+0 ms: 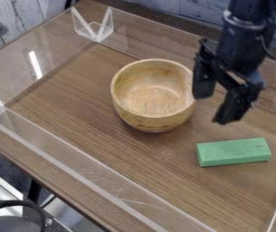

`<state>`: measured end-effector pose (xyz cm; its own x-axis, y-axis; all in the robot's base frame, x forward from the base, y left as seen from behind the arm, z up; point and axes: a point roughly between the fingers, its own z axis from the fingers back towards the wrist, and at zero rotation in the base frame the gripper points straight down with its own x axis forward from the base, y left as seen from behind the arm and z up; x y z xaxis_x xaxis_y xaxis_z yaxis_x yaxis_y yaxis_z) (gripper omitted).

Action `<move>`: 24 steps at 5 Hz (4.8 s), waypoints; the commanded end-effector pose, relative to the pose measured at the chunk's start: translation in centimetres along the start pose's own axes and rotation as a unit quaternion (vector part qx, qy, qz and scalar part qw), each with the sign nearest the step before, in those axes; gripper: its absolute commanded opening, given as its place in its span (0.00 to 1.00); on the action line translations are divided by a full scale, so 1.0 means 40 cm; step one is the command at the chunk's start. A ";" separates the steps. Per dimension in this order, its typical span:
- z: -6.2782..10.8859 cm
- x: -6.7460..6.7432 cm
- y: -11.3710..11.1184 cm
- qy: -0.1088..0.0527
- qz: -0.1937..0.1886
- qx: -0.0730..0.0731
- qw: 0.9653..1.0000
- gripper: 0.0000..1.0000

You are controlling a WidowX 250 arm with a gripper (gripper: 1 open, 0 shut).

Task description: Put the green block in the brown bowl

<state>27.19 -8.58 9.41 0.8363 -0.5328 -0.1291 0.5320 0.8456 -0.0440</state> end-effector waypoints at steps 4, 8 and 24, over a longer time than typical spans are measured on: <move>-0.102 0.095 -0.038 0.010 -0.161 0.010 0.987 1.00; -0.161 0.099 -0.021 0.025 -0.160 -0.013 0.987 0.00; -0.088 0.042 0.003 -0.001 -0.122 -0.029 0.992 0.00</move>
<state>27.24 -9.25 3.65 0.6695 -0.7234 -0.1690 0.7036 0.6904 -0.1679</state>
